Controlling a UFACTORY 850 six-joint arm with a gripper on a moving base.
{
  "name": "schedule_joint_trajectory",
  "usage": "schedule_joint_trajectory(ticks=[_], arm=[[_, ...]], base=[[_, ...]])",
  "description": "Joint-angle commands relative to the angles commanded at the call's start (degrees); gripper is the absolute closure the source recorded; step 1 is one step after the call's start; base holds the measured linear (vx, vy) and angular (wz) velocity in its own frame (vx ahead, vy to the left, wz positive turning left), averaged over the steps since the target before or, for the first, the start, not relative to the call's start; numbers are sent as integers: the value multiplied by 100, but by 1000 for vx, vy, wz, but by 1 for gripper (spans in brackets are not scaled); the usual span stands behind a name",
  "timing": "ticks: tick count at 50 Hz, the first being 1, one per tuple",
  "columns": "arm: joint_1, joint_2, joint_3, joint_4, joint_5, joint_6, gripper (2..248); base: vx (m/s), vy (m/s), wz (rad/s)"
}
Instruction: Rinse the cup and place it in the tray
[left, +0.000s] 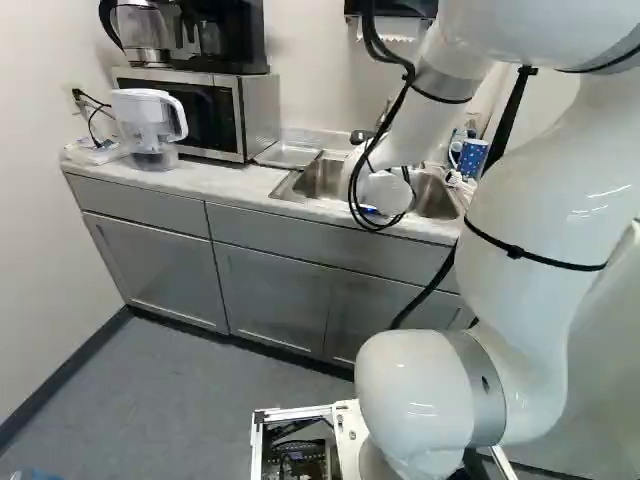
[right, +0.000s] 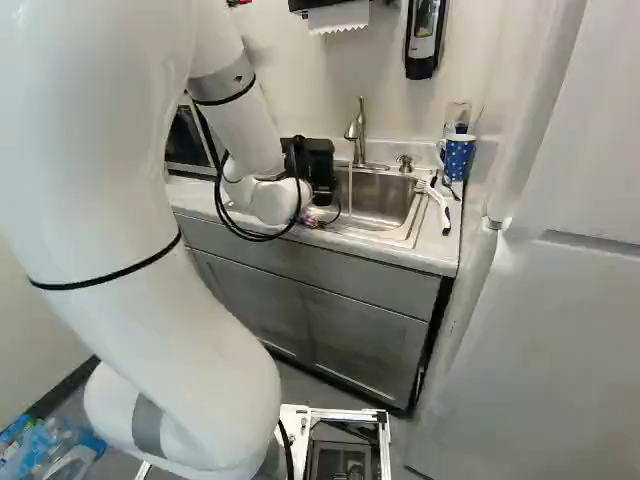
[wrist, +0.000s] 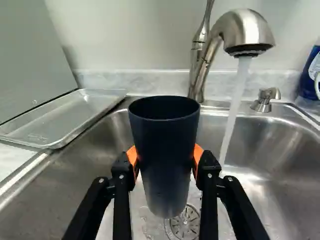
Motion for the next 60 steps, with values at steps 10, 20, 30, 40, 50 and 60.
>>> schedule_joint_trajectory(ticks=[10, 20, 30, 40, 50, 60], arm=[[-179, -29, -31, 0, 0, 0, 127], [-357, -66, -71, 0, 0, 0, 127], [-532, -122, -132, 0, 0, 0, 127], [-616, -154, -167, 0, 0, 0, 127], [-616, -154, -167, 0, 0, 0, 127], [-616, -154, -167, 0, 0, 0, 127]], base=[[0, 0, 0], [0, 0, 0], [0, 0, 0], [0, 0, 0], [0, 0, 0], [0, 0, 0]])
